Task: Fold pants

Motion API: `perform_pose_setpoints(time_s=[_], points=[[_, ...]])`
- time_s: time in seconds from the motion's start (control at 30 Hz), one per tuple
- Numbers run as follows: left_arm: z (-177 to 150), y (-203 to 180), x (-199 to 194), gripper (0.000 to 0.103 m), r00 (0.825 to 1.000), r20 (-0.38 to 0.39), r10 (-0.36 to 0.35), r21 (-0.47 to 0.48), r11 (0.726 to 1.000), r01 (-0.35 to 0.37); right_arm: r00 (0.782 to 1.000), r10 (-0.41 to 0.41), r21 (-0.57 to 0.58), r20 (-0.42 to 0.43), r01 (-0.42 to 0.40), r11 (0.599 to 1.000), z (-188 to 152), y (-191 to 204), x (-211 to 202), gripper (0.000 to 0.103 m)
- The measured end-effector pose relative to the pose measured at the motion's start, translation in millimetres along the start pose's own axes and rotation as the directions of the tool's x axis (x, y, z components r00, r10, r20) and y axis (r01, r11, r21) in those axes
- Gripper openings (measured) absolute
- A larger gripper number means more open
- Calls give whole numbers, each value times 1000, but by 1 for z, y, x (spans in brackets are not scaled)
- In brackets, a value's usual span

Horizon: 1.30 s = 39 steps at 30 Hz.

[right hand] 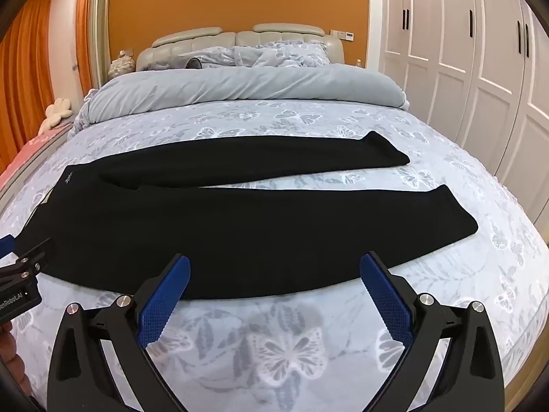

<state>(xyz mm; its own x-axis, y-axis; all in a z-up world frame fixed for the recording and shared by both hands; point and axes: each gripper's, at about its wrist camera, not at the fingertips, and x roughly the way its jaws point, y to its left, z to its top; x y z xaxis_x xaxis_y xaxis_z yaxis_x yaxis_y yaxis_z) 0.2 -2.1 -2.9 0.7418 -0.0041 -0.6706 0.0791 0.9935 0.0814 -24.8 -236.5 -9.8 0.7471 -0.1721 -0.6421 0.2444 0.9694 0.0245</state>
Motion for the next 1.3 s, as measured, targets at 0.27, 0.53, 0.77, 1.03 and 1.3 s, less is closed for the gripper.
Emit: perform_pose_setpoints(time_s=[0.27, 0.53, 0.77, 1.03, 1.3], points=[[3, -6, 0, 98, 1000, 1, 5, 2, 1000, -5, 1000, -4, 2, 0, 4, 1000, 1, 1, 0, 98], [3, -5, 2, 98, 1000, 2, 4, -1, 1000, -4, 1000, -3, 4, 0, 3, 1000, 0, 0, -1, 98], [3, -3, 1, 98, 1000, 2, 1, -1, 1000, -1, 1000, -4, 4, 0, 4, 1000, 0, 0, 0, 98], [2, -3, 1, 98, 1000, 3, 0, 1, 1000, 0, 1000, -6, 2, -1, 6, 1000, 0, 1, 0, 98], [2, -1, 1, 98, 1000, 2, -2, 0, 1000, 2, 1000, -6, 3, -3, 6, 1000, 0, 2, 0, 98]])
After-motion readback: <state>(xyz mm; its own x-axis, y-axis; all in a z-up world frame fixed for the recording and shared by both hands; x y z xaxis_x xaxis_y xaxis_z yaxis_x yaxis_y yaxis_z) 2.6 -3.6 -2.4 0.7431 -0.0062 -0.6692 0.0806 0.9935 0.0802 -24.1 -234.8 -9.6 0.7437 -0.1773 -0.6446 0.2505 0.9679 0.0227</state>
